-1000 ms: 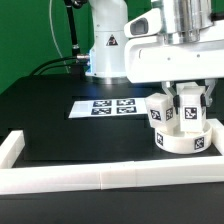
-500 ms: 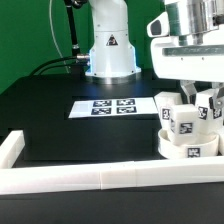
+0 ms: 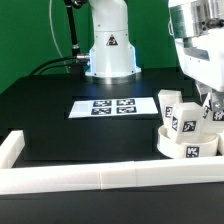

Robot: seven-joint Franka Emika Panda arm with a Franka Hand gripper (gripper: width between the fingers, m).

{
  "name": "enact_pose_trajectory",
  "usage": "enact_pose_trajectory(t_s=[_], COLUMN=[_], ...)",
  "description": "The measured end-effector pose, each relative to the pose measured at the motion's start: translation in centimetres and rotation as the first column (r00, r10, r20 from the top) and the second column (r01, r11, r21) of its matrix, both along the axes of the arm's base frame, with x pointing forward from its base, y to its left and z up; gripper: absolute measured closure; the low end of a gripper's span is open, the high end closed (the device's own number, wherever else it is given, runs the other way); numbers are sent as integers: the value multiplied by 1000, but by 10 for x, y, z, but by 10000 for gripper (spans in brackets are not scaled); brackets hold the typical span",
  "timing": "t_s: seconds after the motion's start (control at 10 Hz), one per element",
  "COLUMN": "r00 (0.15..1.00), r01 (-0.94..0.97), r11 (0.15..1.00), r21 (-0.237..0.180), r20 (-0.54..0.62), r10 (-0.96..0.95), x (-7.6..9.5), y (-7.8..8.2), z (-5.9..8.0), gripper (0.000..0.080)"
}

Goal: Assemble stool

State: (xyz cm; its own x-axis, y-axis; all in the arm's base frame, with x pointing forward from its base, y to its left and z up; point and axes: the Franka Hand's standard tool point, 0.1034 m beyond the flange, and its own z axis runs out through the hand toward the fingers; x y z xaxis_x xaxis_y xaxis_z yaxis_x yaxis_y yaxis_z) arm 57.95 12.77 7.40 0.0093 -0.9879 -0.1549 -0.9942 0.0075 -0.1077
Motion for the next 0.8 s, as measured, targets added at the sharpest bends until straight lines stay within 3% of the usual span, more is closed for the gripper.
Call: enact_pose_trajectory(t_s=[0.2,0.6,0.8], r00=[999,984,942], r01=[-39,-164,-320], r11=[999,986,947], r21=[-3,-2,-34], r20=[7,75,93], r10=[39,164,322], x=[1,10,9], y=[-1,9,7], z=[3,48,45], gripper=[198,152,150])
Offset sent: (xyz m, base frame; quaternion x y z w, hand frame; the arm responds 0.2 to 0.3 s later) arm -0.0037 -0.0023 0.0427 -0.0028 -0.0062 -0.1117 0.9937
